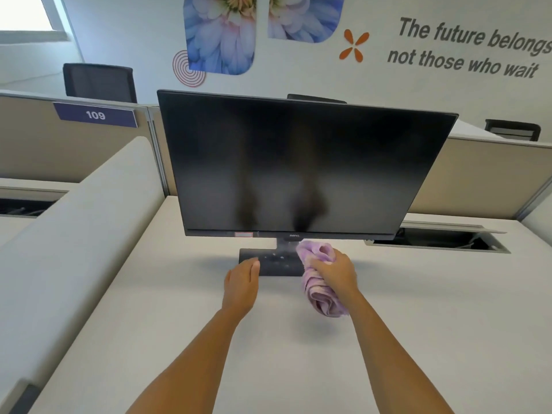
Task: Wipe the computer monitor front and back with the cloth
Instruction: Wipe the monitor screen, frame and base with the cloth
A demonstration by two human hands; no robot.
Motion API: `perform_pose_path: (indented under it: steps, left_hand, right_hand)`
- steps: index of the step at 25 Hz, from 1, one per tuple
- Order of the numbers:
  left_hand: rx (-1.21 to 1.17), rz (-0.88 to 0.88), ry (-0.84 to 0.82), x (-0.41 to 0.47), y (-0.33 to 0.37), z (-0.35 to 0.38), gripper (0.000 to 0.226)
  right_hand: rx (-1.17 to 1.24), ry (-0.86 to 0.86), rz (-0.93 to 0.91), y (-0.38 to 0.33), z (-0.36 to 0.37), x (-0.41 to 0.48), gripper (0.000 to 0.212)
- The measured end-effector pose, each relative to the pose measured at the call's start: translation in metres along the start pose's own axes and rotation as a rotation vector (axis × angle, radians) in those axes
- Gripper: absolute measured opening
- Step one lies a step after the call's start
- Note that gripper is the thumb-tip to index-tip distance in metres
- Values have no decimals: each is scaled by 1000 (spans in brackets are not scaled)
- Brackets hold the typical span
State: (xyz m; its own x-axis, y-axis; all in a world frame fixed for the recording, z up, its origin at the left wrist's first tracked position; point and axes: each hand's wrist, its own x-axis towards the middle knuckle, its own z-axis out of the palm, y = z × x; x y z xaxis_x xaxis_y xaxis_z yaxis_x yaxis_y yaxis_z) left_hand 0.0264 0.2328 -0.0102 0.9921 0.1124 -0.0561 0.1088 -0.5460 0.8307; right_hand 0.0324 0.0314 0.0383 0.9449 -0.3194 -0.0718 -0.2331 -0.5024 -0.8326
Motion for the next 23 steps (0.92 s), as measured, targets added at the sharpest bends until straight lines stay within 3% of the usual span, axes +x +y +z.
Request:
perform_pose_path:
  steps: [4, 9, 12, 15, 19, 23]
  left_hand:
    - [250, 65, 44, 19, -19, 13, 42]
    - [413, 56, 88, 34, -41, 23, 53]
    - [435, 25, 76, 35, -59, 26, 60]
    - [522, 34, 55, 34, -70, 30, 60]
    - [565, 51, 82, 33, -73, 34, 62]
    - [576, 54, 83, 33, -72, 34, 62]
  right_hand:
    - [-304, 187, 44, 35, -11, 29, 49]
    - [-292, 171, -69, 42, -10, 57, 46]
    - [-528, 176, -97, 56, 4, 64, 46]
    - [-798, 137, -127, 68, 21, 69, 54]
    - [-930, 60, -93, 55, 53, 61, 65]
    - [-847, -155, -407, 39, 75, 30, 58]
